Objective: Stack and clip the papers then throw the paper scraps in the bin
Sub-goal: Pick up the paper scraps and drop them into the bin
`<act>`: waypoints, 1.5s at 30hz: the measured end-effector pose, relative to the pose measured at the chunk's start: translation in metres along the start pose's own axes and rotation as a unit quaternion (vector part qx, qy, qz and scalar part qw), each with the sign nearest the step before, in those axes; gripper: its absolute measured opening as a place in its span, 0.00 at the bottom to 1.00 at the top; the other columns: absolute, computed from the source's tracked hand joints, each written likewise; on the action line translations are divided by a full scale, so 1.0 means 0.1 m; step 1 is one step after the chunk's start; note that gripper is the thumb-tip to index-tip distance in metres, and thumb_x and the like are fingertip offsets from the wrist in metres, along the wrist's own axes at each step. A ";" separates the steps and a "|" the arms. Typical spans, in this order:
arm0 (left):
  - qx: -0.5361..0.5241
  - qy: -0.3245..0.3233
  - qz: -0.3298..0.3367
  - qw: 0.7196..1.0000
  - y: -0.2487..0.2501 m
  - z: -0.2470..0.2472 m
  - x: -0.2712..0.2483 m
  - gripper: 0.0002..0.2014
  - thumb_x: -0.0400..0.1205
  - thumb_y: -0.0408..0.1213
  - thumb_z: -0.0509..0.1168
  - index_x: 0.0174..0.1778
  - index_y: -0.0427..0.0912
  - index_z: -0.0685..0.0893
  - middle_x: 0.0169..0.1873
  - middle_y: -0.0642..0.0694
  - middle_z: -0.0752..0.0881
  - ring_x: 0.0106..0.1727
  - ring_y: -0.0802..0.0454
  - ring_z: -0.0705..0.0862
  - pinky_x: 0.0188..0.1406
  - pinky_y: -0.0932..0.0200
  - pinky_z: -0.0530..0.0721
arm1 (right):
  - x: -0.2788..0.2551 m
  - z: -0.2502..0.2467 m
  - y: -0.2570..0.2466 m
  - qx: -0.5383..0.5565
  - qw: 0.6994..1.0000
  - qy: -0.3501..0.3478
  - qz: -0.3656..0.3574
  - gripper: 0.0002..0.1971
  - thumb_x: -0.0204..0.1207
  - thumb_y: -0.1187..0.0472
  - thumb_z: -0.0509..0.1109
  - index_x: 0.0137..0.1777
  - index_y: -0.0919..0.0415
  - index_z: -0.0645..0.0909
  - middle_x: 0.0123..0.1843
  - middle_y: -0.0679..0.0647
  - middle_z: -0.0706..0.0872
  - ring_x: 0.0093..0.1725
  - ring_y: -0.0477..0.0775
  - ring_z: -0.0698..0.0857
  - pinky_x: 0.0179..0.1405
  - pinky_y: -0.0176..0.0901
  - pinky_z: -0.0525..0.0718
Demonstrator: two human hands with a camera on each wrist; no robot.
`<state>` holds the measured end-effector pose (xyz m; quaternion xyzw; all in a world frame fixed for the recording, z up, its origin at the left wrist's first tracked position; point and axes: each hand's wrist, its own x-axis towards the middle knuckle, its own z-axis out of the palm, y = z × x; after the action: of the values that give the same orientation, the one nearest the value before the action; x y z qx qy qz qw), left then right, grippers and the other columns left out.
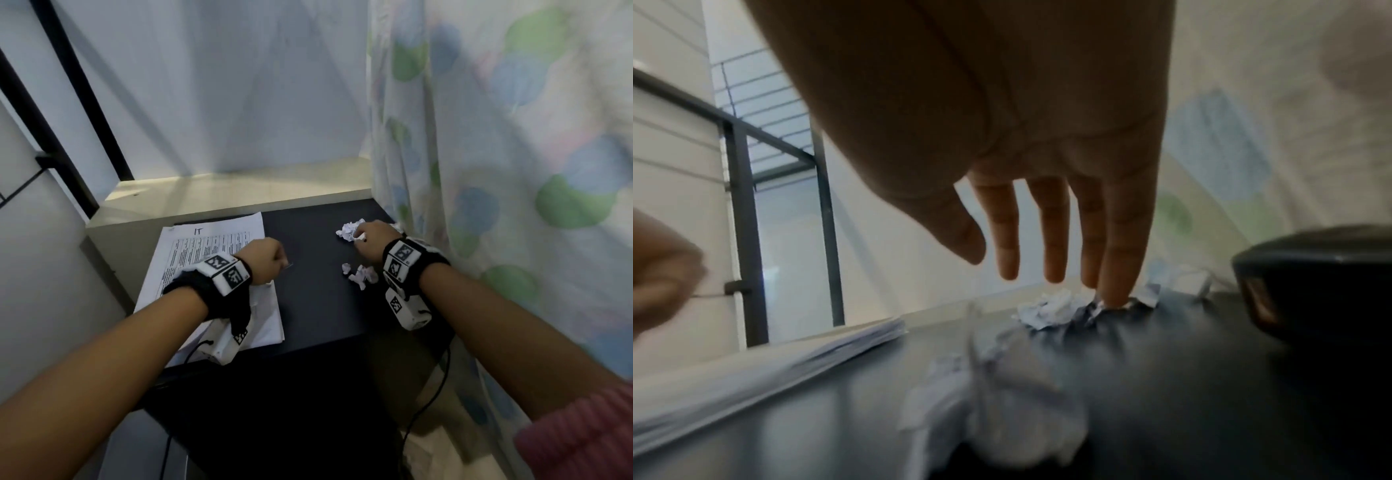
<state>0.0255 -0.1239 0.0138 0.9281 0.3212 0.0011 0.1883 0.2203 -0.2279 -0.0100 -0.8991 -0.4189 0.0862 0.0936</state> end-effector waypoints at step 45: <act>-0.173 0.117 -0.109 0.972 -1.36 -0.38 -1.04 0.08 0.83 0.31 0.61 0.37 0.41 0.78 0.31 0.43 0.80 0.29 0.49 0.80 0.20 0.59 0.81 | -0.06 0.14 -0.48 -0.049 0.994 -0.098 -0.030 0.21 0.70 0.57 0.70 0.64 0.53 0.76 0.65 0.61 0.79 0.65 0.62 0.80 0.61 0.48 0.79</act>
<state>-0.1421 -0.0746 0.0136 0.8341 0.4351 0.1448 0.3065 0.1776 -0.2003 -0.0119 -0.8766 -0.4569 0.1507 0.0107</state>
